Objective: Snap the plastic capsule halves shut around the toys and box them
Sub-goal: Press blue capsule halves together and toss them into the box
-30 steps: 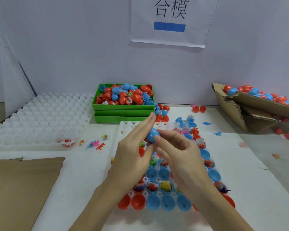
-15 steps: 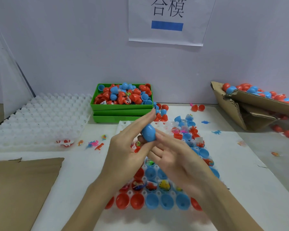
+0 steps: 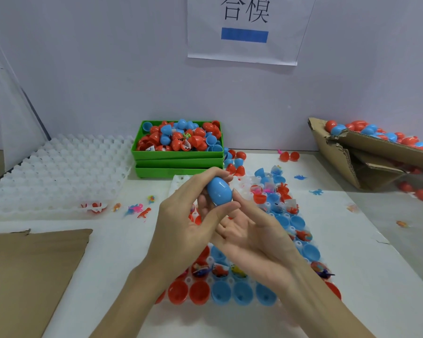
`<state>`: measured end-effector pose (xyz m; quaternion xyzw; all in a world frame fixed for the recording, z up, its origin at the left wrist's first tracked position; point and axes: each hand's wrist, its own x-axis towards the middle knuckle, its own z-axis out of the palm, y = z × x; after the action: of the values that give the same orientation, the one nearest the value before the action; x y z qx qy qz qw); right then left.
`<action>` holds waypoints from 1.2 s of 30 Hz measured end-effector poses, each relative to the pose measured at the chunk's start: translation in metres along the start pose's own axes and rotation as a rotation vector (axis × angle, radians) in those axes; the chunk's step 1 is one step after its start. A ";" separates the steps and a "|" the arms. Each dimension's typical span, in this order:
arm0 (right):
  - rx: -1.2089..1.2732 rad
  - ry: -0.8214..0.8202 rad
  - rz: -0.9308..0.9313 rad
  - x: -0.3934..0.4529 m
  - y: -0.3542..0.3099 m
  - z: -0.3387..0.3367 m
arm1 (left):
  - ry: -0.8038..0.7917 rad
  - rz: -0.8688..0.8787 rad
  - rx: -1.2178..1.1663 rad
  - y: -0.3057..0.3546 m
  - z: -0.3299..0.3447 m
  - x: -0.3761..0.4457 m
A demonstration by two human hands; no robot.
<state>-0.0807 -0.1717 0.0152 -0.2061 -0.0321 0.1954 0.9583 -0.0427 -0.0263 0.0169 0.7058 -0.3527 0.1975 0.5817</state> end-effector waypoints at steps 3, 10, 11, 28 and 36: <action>-0.011 -0.007 0.002 -0.001 0.000 -0.001 | -0.002 0.041 0.044 -0.002 0.000 -0.001; -0.048 -0.020 -0.022 0.005 0.009 -0.005 | 0.038 0.218 0.194 -0.001 0.000 -0.002; -0.063 -0.015 -0.027 0.005 0.009 -0.005 | 0.044 0.221 0.195 -0.001 0.000 -0.002; -0.234 -0.037 -0.117 0.000 0.001 -0.002 | -0.066 0.023 0.015 -0.002 -0.001 -0.002; -0.367 -0.115 -0.107 -0.002 -0.001 0.001 | -0.038 0.064 0.012 0.005 0.002 -0.002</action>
<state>-0.0821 -0.1724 0.0162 -0.3638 -0.1327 0.1463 0.9103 -0.0477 -0.0282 0.0179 0.7013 -0.3849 0.2044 0.5642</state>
